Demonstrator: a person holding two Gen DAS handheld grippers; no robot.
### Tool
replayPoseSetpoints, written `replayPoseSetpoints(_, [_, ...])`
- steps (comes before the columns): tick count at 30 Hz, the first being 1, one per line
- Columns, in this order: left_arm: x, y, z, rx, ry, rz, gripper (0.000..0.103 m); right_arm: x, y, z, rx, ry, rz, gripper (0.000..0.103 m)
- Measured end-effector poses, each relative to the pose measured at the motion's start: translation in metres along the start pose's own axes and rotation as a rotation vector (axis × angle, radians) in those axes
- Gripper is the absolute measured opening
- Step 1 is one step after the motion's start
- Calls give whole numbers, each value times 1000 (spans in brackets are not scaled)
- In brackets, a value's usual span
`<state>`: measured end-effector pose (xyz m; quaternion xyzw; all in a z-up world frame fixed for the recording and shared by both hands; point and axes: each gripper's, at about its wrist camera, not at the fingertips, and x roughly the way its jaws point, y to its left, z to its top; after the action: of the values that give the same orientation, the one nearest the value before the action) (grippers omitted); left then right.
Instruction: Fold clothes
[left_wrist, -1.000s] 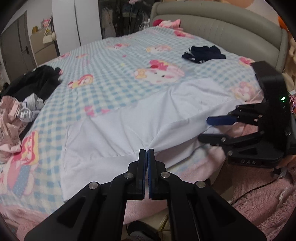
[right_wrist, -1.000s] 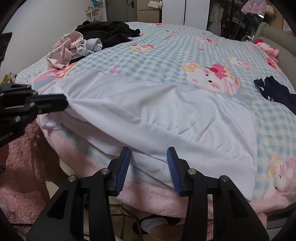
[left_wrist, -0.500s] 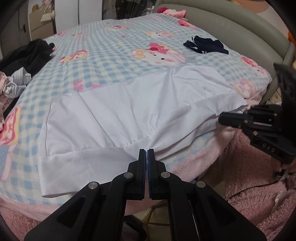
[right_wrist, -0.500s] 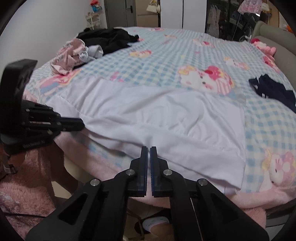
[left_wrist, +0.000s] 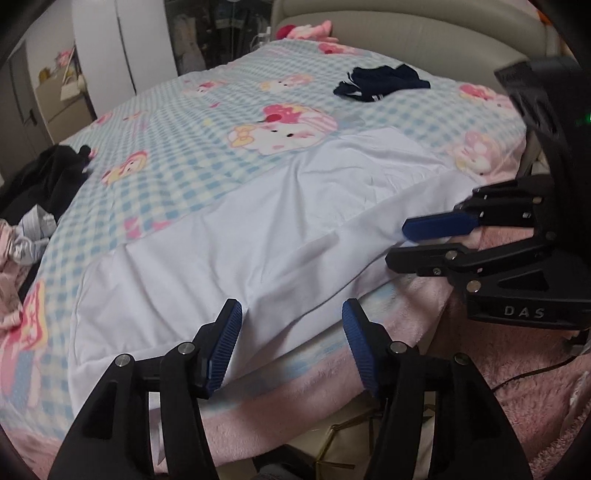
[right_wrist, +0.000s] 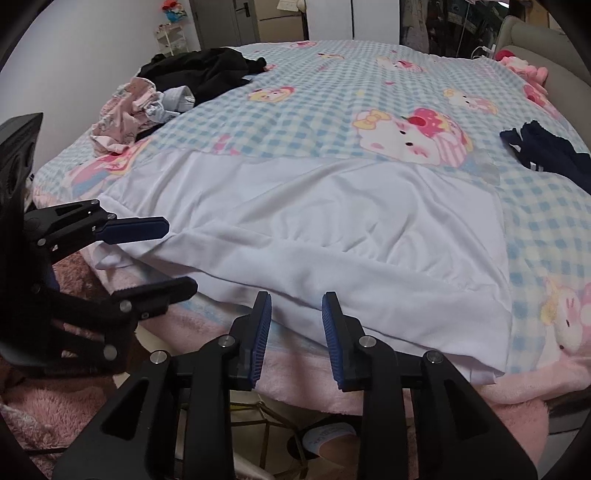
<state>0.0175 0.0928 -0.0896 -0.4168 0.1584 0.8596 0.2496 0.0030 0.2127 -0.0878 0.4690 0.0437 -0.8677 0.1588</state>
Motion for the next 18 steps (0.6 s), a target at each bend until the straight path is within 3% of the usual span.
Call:
replayPoseSetpoints(3, [14,-6,4,24,31,11,57,0,-8,0,19,-2,-6,41])
replayPoseSetpoints(12, [18,-28,30,51,-29,-21,56,-12,-24,2,85,-28,-16,42])
replayPoseSetpoints(16, [27,-38,37,72,-27,-60,30,-18,-34,-2,128,-17,-8,46])
replayPoseSetpoints(18, [28,-43,38,76,-32,-75,11,-18,-36,-5,143,-8,-6,46])
